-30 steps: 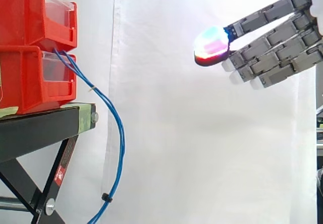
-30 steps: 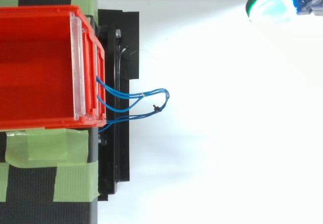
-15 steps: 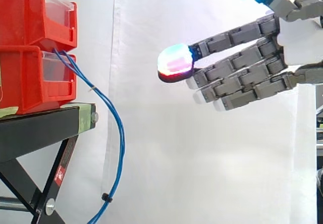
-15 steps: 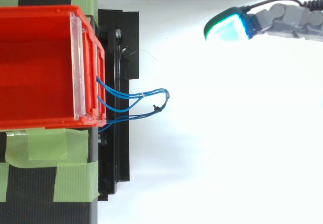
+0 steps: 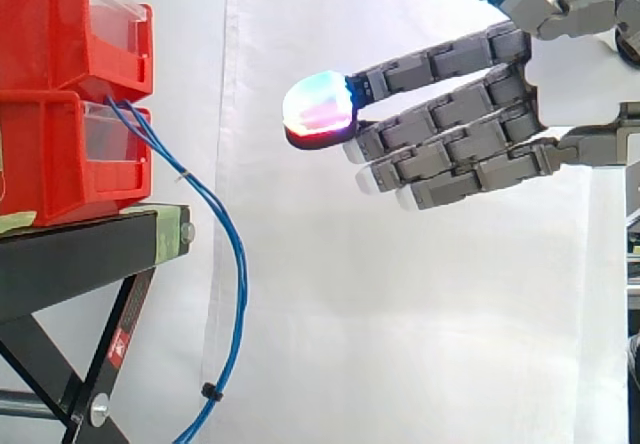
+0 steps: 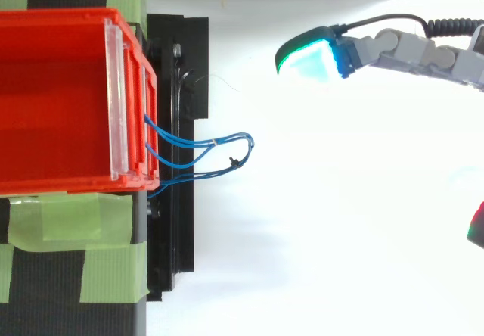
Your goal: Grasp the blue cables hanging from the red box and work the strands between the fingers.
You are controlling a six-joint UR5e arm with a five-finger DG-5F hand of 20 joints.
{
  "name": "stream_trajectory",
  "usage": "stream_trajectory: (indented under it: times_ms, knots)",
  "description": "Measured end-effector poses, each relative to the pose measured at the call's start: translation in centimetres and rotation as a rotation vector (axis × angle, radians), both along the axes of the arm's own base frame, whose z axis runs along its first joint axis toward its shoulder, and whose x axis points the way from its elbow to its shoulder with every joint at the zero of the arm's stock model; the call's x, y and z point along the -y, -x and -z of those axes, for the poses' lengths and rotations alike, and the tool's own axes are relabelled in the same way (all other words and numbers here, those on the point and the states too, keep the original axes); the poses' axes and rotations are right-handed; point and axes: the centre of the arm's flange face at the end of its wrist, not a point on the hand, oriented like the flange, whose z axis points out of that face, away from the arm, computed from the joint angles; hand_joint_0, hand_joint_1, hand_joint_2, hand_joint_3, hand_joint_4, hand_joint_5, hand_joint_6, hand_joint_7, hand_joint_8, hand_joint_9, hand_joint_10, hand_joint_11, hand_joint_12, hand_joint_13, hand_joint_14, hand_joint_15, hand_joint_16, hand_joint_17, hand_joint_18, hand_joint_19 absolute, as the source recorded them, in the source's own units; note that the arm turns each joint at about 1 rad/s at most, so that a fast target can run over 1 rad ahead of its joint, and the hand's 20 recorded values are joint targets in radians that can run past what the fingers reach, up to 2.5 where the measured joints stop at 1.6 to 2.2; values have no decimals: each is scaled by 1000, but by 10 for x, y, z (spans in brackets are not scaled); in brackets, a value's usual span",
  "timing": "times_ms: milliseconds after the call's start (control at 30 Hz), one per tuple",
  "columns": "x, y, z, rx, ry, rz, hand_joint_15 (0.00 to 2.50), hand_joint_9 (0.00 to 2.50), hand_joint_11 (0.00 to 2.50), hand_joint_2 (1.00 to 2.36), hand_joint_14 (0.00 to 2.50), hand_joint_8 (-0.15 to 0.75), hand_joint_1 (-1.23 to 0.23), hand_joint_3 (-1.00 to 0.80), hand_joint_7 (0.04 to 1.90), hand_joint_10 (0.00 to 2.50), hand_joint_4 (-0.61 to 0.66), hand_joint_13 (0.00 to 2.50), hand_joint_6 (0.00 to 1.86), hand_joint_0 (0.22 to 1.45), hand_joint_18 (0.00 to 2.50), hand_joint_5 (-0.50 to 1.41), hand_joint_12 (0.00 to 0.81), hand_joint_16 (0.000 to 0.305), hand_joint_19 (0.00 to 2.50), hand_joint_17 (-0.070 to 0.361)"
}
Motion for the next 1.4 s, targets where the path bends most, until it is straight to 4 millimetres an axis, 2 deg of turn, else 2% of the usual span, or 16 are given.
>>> stream_trajectory:
  times_ms: [433, 1000, 1233, 1400]
  knots:
    - [-9, -1, 3, -1, 10, 33, 103, 0, 0, 1000, 2, 225, -510, -1000, 688, 0, 137, 0, 7, 600, 0, -400, 344, 68, 28, 152]
    - [-6, 0, 4, -3, 18, 87, 106, 0, 0, 1000, 2, 233, -511, -1000, 689, 0, 138, 0, 7, 603, 0, -395, 346, 67, 33, 151]
    - [-10, -8, 19, -3, 15, 96, 99, 0, 0, 1000, 3, 235, -508, -1000, 693, 0, 138, 0, 6, 603, 0, -392, 345, 67, 32, 151]
    - [-15, -14, 22, 24, 17, 96, 102, 0, 0, 1000, 2, 236, -508, -1000, 693, 0, 140, 0, 6, 604, 0, -390, 346, 67, 32, 151]
